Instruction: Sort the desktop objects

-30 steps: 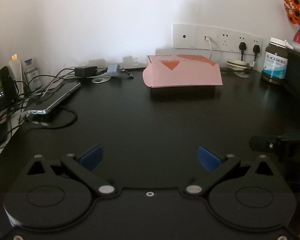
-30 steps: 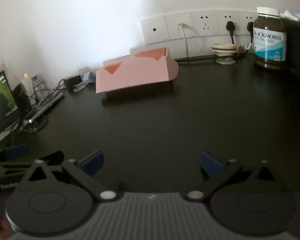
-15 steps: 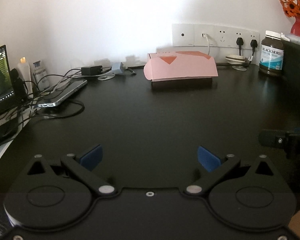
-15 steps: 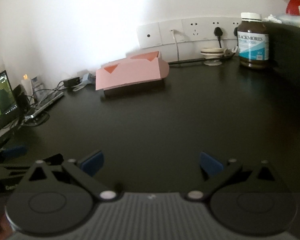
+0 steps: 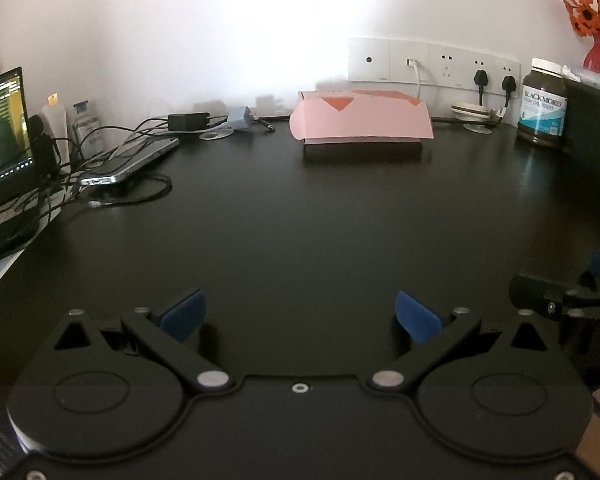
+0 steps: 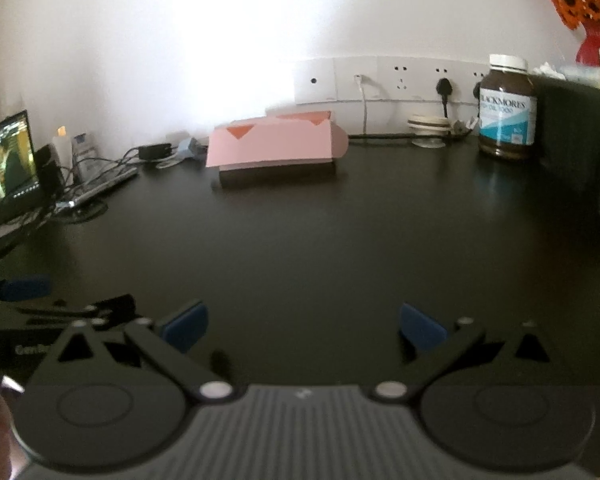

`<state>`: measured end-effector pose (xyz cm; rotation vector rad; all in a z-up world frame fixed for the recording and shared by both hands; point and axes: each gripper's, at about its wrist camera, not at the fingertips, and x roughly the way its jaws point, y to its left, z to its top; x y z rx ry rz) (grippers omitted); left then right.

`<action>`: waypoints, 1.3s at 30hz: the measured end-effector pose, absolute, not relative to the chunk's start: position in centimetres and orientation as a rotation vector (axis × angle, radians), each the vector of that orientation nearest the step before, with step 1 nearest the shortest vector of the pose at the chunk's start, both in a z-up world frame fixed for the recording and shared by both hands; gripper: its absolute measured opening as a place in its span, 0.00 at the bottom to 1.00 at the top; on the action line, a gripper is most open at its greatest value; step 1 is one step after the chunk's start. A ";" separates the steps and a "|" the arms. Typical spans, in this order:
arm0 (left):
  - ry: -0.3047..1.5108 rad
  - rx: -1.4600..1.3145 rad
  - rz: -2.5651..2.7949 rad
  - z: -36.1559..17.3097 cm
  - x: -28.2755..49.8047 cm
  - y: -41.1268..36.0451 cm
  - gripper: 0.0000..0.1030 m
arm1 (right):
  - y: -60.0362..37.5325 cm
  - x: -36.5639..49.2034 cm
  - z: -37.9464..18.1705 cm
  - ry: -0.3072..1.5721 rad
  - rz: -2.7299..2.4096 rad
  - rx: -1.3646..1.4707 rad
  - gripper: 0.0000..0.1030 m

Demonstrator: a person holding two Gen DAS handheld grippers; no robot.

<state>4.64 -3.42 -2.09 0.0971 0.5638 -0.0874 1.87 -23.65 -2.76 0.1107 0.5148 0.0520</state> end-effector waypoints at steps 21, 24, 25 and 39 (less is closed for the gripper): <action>0.563 0.082 -0.159 -2.3 4.0 -3.3 1.00 | -22.7 0.0 -3.6 0.482 0.044 0.012 0.99; 0.561 0.092 -0.190 -2.3 4.0 -3.5 1.00 | -22.9 0.0 -3.6 0.483 0.038 0.014 0.99; 0.560 0.095 -0.196 -2.4 3.9 -3.6 1.00 | -23.0 -0.1 -3.6 0.484 0.037 0.014 0.99; 0.545 0.093 -0.218 -2.6 3.8 -3.5 1.00 | -23.7 -0.5 -3.9 0.459 0.044 0.012 0.99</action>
